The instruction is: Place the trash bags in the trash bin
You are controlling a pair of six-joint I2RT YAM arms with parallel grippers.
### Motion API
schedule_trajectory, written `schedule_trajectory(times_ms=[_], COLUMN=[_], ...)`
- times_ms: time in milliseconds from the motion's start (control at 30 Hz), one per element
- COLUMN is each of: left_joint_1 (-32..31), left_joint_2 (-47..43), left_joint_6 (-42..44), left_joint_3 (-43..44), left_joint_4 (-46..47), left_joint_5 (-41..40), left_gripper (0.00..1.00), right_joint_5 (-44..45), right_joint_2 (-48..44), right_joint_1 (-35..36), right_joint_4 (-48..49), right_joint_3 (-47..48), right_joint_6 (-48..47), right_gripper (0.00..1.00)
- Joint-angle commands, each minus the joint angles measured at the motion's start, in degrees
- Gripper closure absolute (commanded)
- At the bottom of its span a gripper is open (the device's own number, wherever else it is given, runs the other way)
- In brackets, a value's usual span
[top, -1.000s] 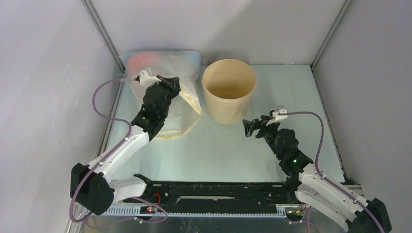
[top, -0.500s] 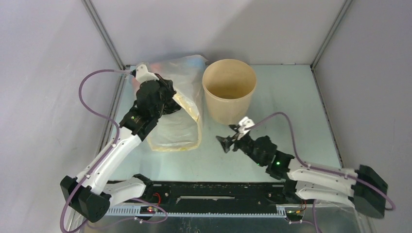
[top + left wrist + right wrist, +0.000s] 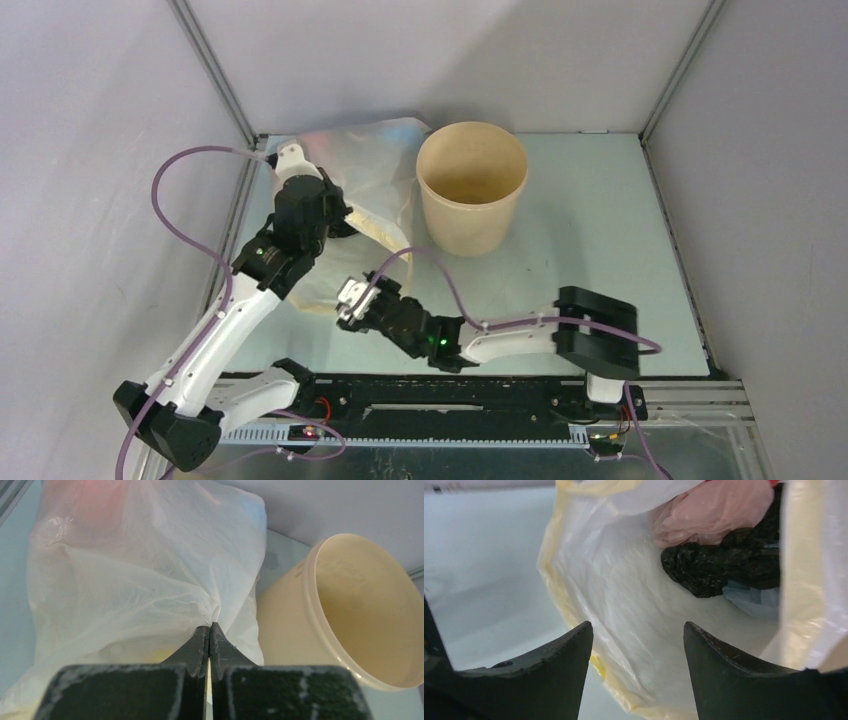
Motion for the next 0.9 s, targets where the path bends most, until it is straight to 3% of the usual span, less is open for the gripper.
schedule_trajectory(times_ms=[0,233,467,700,867], left_joint_1=[-0.2,-0.2,-1.0,-9.2,-16.1], left_joint_2=[-2.0,-1.6,-2.4,-0.5,3.5], left_joint_6=[3.4,2.9,-3.6,-7.0,-7.7], left_joint_3=[2.6,6.3,7.9,9.4,12.6], left_joint_4=[-3.4,-8.6,-10.0,-8.5,-8.0], left_joint_5=[-0.4,3.6,12.4,12.5,11.2], left_gripper=[1.0,1.0,1.0,1.0,1.0], right_joint_5=[4.6,-7.2,-8.5,-5.3,-3.2], right_joint_2=[6.8,10.4,13.7,12.5,8.5], right_joint_1=[0.7,-3.8,-6.3,-8.1,-10.3], right_joint_4=[4.5,-5.3,-10.0,-10.0,-7.2], right_joint_3=[5.1,8.6,11.5,8.7,1.3], right_joint_6=[-10.8,-3.2,-1.5,2.2,5.9], right_gripper=[0.31,0.37,0.4,0.41,0.41])
